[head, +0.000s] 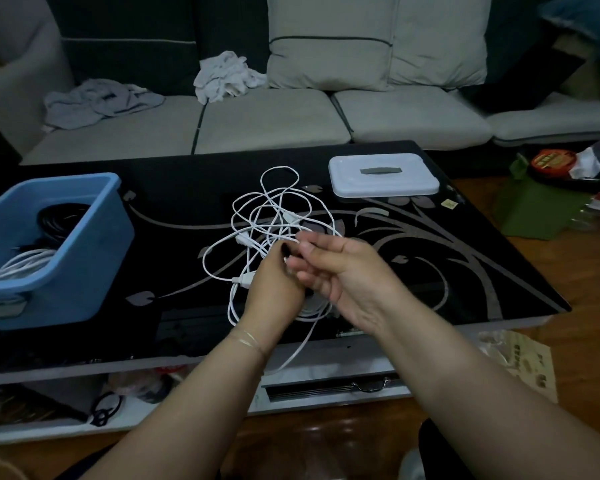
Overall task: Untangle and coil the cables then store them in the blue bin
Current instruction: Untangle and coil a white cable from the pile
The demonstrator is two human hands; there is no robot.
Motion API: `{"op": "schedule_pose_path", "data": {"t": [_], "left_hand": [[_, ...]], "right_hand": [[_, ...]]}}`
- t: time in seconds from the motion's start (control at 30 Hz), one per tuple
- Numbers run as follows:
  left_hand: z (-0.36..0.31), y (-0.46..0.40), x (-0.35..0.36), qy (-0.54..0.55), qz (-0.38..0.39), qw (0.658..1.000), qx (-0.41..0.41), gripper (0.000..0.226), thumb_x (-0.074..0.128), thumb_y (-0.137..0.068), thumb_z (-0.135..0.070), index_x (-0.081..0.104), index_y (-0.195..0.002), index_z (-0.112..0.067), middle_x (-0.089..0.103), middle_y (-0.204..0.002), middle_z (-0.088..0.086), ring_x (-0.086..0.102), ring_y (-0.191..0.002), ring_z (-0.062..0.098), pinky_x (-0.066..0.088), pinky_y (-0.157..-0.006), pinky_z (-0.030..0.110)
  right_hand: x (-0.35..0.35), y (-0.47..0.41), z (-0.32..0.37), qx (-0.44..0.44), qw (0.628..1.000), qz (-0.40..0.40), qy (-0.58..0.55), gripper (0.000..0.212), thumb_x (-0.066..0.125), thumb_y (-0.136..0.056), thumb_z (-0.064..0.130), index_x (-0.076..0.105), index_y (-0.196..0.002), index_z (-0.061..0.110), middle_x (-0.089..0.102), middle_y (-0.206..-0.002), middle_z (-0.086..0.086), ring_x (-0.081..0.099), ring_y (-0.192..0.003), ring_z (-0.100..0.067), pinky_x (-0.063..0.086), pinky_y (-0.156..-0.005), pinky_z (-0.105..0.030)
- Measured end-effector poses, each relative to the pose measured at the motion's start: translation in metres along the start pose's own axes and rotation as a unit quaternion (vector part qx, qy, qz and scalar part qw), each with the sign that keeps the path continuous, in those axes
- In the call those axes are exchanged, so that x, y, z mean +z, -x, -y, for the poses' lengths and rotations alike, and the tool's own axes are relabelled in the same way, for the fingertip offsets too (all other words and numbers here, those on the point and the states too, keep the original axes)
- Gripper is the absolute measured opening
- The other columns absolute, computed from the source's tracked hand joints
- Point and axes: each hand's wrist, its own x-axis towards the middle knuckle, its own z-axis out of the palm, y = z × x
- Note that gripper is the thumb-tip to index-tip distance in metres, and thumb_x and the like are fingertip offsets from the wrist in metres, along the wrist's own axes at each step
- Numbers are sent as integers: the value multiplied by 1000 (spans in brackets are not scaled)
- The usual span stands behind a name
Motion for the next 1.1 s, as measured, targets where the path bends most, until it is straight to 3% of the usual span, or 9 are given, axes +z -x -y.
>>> {"op": "schedule_pose_path", "data": {"t": [0.1,0.2,0.37,0.5,0.6,0.67,0.9,1.0,1.1], "left_hand": [[-1,2,5,48,-11,998,-23,18,50,-95,-25,62,-102,-13,70,-89,10,68,-84,26,56,-73,36],[-4,5,12,106,3,993,-55,20,47,-98,-11,62,-108,-3,69,-90,12,66,-77,18,52,-60,18],[-5,9,15,170,12,983,-68,21,42,-101,-19,54,-89,-5,57,-65,-1,51,-56,9,42,-50,17],[-12,7,11,178,-14,979,-102,29,32,-101,-11,45,-75,-7,45,-46,-3,38,-37,5,30,-37,15],[-12,3,7,201,-24,972,-119,19,33,-97,-8,46,-84,-4,39,-54,2,32,-37,7,26,-36,15],[-9,0,4,196,-15,973,-121,15,36,-93,-9,49,-91,-2,36,-61,7,30,-43,11,26,-37,18],[-8,6,4,114,-22,993,-29,51,34,-93,-56,52,-85,-9,46,-63,-1,41,-56,12,35,-56,36],[-9,5,1,112,-61,991,-49,39,37,-97,-44,52,-87,-9,60,-80,19,54,-69,23,49,-66,50],[-10,0,-2,157,-53,983,-78,24,39,-101,-26,47,-89,-7,52,-65,15,47,-45,22,43,-43,35]], "right_hand": [[3,-2,-10,-26,998,-57,-15,3,59,-90,2,60,-90,5,68,-62,-2,66,-51,-8,50,-45,-14],[3,-6,-13,-57,993,-98,-25,4,61,-90,8,58,-87,7,67,-59,-4,63,-45,-7,45,-38,-12],[-4,-14,-20,-126,969,-159,140,13,64,-90,16,54,-86,9,65,-57,1,53,-37,-7,34,-34,-16],[-11,-21,-23,-177,902,-202,337,22,68,-87,30,52,-78,18,59,-54,1,52,-39,-10,41,-43,-20],[-15,-23,-26,-187,825,-221,485,26,63,-86,45,51,-78,24,60,-66,4,62,-67,-17,48,-60,-31],[-16,-22,-25,-195,803,-227,515,27,59,-90,45,51,-83,20,56,-66,7,59,-71,-18,45,-62,-33],[-13,-19,-24,-202,796,-233,521,25,54,-92,42,48,-84,19,53,-67,7,54,-65,-17,38,-56,-31],[-9,-16,-29,-199,799,-207,529,24,54,-92,42,47,-83,21,56,-65,6,57,-63,-17,46,-59,-33],[-6,-14,-33,-150,840,-161,496,19,53,-93,42,47,-86,25,65,-62,0,64,-50,-18,54,-59,-37]]}}
